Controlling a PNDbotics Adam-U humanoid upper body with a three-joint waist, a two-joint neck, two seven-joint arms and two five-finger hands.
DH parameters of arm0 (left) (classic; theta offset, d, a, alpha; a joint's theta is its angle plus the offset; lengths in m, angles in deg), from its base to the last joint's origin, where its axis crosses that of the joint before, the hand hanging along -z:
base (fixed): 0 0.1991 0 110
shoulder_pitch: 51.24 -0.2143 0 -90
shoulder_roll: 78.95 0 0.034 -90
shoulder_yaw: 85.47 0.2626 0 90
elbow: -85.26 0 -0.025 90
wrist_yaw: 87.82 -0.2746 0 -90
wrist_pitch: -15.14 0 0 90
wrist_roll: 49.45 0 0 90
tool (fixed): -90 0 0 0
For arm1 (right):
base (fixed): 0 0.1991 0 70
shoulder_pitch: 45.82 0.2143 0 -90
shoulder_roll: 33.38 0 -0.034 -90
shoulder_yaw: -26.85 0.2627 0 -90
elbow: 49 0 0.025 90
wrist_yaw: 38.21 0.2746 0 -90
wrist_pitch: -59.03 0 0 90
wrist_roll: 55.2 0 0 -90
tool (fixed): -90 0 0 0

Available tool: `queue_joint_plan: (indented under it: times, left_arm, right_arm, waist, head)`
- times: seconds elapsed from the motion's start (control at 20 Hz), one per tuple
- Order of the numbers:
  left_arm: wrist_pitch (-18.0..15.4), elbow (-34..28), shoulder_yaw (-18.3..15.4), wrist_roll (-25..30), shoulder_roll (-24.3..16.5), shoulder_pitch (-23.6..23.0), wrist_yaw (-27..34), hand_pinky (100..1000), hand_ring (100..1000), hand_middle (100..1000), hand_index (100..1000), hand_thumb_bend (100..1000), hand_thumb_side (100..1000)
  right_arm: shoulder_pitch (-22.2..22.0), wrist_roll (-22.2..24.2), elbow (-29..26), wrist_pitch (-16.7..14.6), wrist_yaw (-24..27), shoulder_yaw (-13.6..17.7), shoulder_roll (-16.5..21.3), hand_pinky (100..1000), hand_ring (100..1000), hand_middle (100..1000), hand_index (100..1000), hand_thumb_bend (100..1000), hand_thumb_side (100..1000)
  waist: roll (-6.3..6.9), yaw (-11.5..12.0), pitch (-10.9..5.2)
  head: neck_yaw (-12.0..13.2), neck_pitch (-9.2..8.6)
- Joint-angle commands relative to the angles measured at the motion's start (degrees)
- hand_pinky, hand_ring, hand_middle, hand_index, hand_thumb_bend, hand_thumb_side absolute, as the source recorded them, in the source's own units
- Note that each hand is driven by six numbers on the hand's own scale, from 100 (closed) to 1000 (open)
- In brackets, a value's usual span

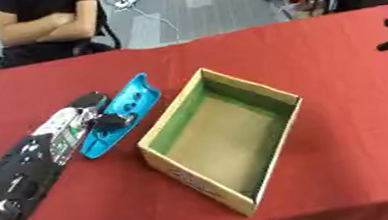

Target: Pick up objects on the table and place them in the box.

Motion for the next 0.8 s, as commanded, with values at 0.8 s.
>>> queue_joint_plan:
  times: [0.8]
  left_arm:
    - [-2.41, 1.5, -2.55, -6.14, -0.31, 0.94, -2.07, 100, 100, 100, 171, 253, 780]
  right_arm:
    - [0.88, 0.17, -0.87, -0.06, 0.42, 0.16, 0.48, 592, 810, 826, 1000, 452, 952]
  waist:
    - [-0.31, 0.25, -0.52]
  head:
    - [0.5, -0.07]
